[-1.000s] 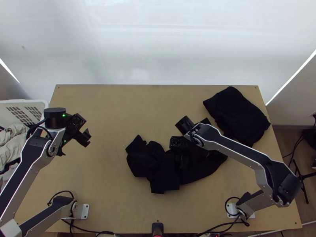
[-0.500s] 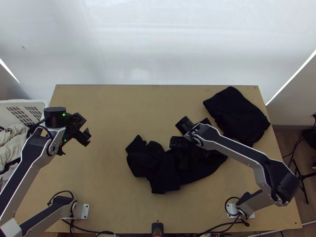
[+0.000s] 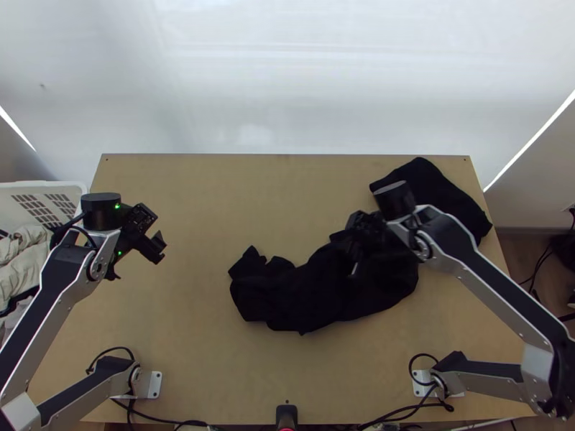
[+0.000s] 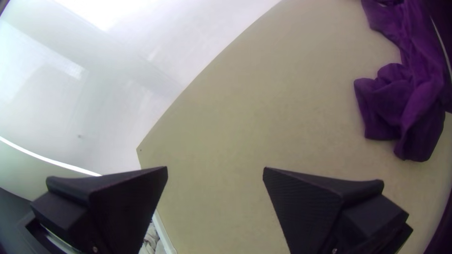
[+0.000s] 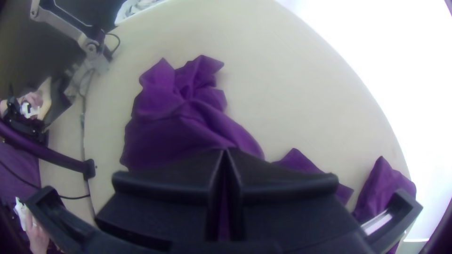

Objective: Fold the t-shirt

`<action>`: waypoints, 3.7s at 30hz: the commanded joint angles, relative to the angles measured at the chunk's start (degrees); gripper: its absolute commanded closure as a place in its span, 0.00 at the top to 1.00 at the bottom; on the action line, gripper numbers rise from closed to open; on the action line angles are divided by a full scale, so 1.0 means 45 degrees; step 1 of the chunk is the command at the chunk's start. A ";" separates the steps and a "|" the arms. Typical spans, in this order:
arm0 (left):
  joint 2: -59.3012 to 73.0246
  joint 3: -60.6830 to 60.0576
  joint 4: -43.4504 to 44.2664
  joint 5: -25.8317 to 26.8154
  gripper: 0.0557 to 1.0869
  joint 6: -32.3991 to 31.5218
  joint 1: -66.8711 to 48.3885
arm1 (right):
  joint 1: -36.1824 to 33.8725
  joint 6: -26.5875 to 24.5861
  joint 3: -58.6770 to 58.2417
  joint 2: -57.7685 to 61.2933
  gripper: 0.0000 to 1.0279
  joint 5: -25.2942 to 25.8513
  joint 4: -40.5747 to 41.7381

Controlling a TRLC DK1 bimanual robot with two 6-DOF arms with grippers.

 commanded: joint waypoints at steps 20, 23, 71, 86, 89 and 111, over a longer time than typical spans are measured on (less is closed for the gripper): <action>0.0155 0.0162 -0.0428 0.0972 0.96 -0.1825 -0.0850 | -0.8423 0.2305 0.1495 -0.3015 0.03 -0.1256 -0.0858; 0.0155 0.0240 -0.0545 0.1382 0.96 -0.2196 -0.0929 | -0.8950 0.2364 0.1866 -0.3308 0.03 -0.1256 -0.0838; 0.4862 0.1217 0.1701 0.4526 0.96 -0.3544 -0.3136 | -1.6176 0.1602 -0.2138 -0.5320 0.03 0.1537 -0.4842; 0.7928 0.4557 -0.1288 0.7144 0.96 -0.4618 -0.3350 | -1.7212 0.0957 -0.2118 -0.6179 0.03 0.1733 -0.4959; 0.8358 0.5182 -0.3299 0.8159 0.95 -0.4306 -0.3624 | -1.7192 0.0977 -0.2118 -0.6179 0.03 0.1713 -0.4920; 0.9589 0.5748 -0.2635 0.9683 0.95 -0.4423 -0.4307 | -1.6684 0.1426 -0.2079 -0.6238 0.03 0.1655 -0.4803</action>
